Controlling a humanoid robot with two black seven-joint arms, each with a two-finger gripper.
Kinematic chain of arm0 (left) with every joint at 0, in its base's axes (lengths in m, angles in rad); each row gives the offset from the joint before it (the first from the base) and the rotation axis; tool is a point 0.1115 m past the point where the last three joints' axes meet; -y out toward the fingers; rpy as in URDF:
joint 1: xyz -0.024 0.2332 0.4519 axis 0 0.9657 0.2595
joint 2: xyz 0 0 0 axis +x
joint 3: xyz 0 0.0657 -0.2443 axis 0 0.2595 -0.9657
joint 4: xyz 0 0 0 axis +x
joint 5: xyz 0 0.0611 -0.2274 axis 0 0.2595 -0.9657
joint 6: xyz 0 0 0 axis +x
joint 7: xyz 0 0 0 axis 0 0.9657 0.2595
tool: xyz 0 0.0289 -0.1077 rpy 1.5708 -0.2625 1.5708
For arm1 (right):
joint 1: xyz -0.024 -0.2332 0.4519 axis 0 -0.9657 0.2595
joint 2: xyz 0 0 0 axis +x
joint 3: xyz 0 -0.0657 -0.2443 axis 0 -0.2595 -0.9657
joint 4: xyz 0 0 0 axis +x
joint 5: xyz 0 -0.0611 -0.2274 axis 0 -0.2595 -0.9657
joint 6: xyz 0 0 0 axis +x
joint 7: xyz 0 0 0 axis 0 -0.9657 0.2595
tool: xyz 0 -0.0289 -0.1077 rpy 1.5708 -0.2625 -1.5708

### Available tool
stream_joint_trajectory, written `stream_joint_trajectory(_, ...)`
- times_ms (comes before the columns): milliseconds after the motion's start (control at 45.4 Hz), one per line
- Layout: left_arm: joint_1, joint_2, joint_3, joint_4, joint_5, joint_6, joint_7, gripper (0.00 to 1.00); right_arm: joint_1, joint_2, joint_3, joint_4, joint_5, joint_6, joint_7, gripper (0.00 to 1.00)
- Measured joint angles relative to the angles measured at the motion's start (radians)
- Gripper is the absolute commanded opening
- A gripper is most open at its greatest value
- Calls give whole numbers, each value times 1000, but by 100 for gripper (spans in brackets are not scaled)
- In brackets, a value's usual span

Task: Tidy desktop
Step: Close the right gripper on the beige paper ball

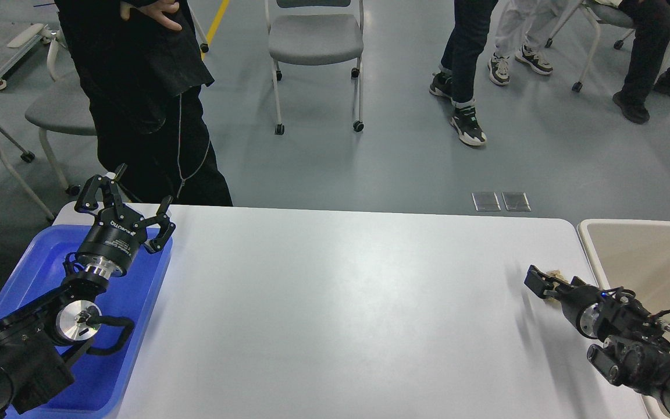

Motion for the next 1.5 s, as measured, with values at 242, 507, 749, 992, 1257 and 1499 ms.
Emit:
stream_joint_trajectory(242,0,0,0,0,0,0,0,98,-9,38,-3,-56,28,1,-6,96)
stream_joint_trajectory(507,0,0,0,0,0,0,0,98,-22,52,-5,-76,37,-2,-11,91)
stream_joint_trajectory(749,-1,0,0,0,0,0,0,98,-33,56,-30,-82,42,-5,-12,88)
stream_joint_trajectory(992,-1,0,0,0,0,-1,0,98,-37,65,-46,-95,44,-6,-14,10)
stream_joint_trajectory(1257,-1,0,0,0,0,-1,0,98,-39,73,-52,-105,45,35,-15,0)
stream_joint_trajectory(1499,0,0,0,0,0,-1,0,98,-39,74,-51,-107,84,67,-13,0)
